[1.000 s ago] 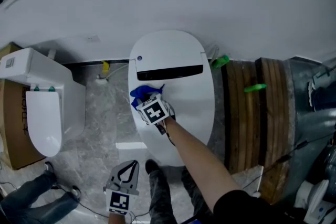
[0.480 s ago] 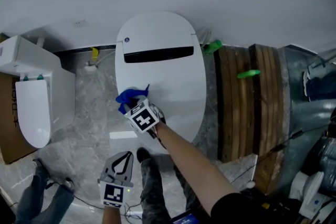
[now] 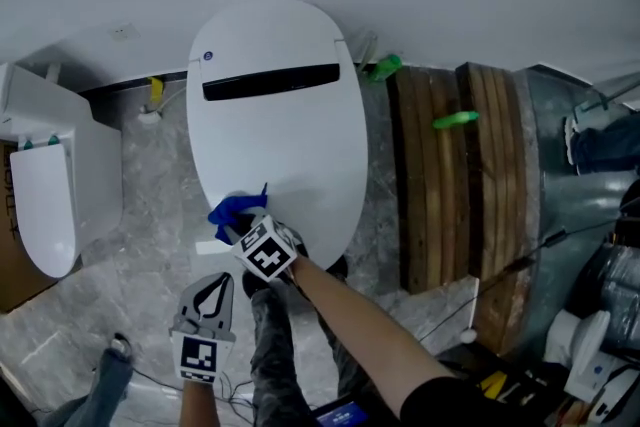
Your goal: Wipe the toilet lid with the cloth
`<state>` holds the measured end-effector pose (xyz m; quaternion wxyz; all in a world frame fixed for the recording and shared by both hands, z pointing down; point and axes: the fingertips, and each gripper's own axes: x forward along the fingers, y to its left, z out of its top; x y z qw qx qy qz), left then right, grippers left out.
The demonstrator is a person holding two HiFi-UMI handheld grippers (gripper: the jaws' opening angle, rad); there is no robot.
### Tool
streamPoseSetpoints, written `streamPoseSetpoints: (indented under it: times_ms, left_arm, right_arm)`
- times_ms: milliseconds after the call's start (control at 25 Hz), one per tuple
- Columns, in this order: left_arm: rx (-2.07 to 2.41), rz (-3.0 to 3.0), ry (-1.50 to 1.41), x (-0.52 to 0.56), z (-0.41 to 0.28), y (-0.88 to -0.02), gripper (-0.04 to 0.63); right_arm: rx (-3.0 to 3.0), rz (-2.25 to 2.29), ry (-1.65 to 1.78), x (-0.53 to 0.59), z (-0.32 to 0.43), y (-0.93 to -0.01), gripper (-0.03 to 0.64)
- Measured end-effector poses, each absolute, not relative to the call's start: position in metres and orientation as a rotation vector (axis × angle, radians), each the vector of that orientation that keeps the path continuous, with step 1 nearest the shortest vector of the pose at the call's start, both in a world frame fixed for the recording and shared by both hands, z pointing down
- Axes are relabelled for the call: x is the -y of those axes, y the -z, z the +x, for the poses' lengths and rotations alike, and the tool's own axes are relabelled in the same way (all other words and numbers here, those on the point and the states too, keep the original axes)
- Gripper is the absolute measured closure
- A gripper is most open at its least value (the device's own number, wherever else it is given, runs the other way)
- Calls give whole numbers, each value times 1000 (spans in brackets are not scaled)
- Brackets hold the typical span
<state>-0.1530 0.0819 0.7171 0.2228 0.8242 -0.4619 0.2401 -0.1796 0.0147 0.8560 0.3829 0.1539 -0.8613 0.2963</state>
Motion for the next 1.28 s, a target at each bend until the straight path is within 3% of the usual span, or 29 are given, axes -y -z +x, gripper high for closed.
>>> streamPoseSetpoints:
  times_ms: [720, 1280]
  left_arm:
    - [1268, 2245, -628, -65, -116, -718, 584]
    - [1278, 2199, -585, -52, -75, -716, 584]
  right_arm:
    - [2086, 308, -1007, -126, -46, -871, 549]
    - [2035, 448, -1018, -96, 52, -877, 549]
